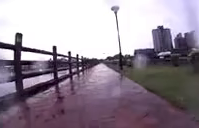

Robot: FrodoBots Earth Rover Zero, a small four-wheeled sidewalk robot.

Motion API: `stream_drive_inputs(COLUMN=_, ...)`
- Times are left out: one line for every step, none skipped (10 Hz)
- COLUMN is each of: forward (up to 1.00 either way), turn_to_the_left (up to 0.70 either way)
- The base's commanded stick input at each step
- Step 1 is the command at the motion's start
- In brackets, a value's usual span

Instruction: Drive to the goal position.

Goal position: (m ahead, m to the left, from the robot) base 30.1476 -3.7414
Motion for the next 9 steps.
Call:
stream_drive_inputs(forward=1.0, turn_to_the_left=0.0)
stream_drive_inputs(forward=1.0, turn_to_the_left=0.0)
stream_drive_inputs(forward=1.0, turn_to_the_left=0.0)
stream_drive_inputs(forward=1.0, turn_to_the_left=0.0)
stream_drive_inputs(forward=1.0, turn_to_the_left=0.01)
stream_drive_inputs(forward=1.0, turn_to_the_left=0.11)
stream_drive_inputs(forward=1.0, turn_to_the_left=0.3)
stream_drive_inputs(forward=1.0, turn_to_the_left=0.25)
stream_drive_inputs(forward=1.0, turn_to_the_left=0.1)
